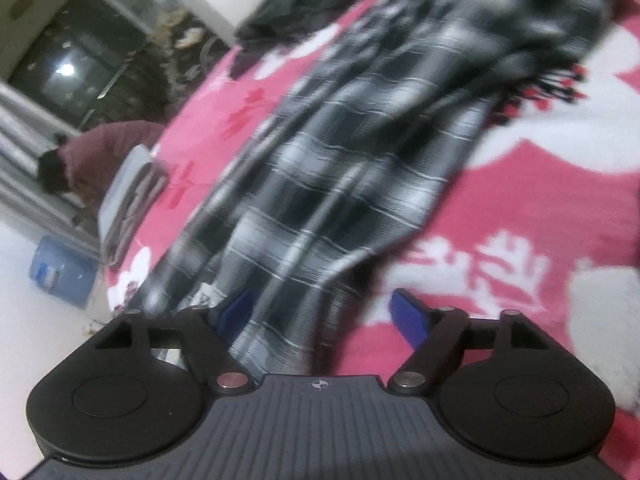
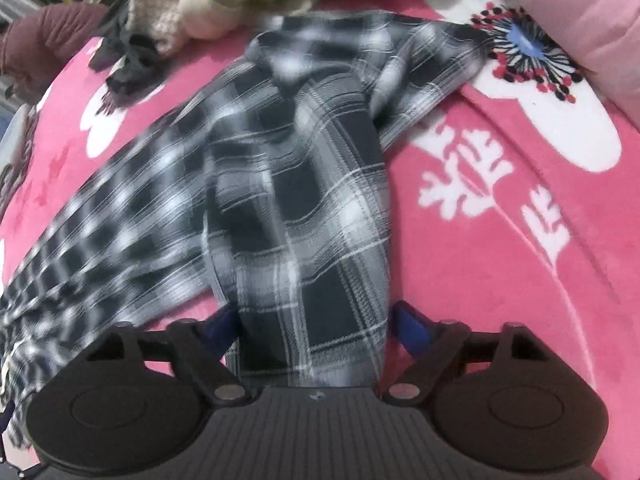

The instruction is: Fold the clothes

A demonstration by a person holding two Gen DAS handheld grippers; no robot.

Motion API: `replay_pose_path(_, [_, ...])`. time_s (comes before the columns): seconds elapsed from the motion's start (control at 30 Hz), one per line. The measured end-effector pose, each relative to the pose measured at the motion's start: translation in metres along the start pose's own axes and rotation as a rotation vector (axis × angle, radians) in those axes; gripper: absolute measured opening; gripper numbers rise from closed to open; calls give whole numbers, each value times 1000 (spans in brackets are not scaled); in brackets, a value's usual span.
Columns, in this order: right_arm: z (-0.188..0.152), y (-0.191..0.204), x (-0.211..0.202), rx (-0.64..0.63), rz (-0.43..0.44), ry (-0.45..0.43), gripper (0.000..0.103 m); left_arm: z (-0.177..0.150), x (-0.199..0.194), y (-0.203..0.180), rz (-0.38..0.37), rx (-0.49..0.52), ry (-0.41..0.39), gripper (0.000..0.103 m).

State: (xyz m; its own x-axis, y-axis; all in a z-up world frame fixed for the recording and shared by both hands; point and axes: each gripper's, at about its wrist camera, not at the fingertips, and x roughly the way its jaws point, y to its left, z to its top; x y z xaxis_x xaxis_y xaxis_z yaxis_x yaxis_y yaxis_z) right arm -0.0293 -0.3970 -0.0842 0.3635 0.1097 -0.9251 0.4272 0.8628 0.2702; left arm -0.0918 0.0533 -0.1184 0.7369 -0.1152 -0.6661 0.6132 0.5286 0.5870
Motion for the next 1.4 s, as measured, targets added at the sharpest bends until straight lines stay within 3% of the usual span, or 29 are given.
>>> replay_pose_path(0.03, [-1, -2, -3, -1, 0, -20, 59, 1, 3, 3, 12, -30, 8, 34])
replay_pose_path(0.07, [-2, -5, -7, -2, -1, -40, 47, 2, 5, 8, 19, -65, 18, 14])
replay_pose_path(0.1, [-2, -8, -11, 1, 3, -59, 19, 3, 6, 14, 23, -104, 27, 8])
replay_pose_path(0.13, [0, -15, -19, 17, 24, -77, 8, 4, 7, 20, 26, -144, 37, 7])
replay_pose_path(0.23, [5, -31, -54, 51, 54, -157, 8, 11, -1, 38, -15, -219, 63, 5])
replay_pose_path(0.4, [-6, -56, -121, 6, 66, -248, 8, 14, -55, 69, -131, -342, 91, 4])
replay_pose_path(0.53, [-25, -91, -133, 28, 26, -196, 8, -2, -88, 60, -229, -363, 172, 4])
replay_pose_path(0.67, [-35, -130, -86, 83, 8, -51, 10, -26, -79, 25, -308, -313, 284, 4])
replay_pose_path(0.77, [-37, -154, -48, 158, 1, 85, 14, -36, -69, 1, -325, -218, 324, 5])
replay_pose_path(0.8, [-36, -158, -52, 183, 20, 83, 16, -40, -65, -6, -329, -184, 335, 7])
replay_pose_path(0.9, [-32, -161, -76, 131, -28, 43, 49, -39, -70, 2, -362, -216, 363, 19])
replay_pose_path(1.0, [-28, -150, -106, 38, -95, -3, 51, -39, -82, 20, -403, -266, 394, 32])
replay_pose_path(1.13, [-8, -112, -144, -153, -185, -139, 51, -42, -98, 61, -428, -383, 384, 44])
replay_pose_path(1.2, [5, -85, -157, -211, -146, -215, 51, -45, -100, 84, -384, -482, 371, 46])
replay_pose_path(1.4, [40, 32, -142, -507, 132, -348, 51, -20, -68, 155, -188, -621, 368, 46])
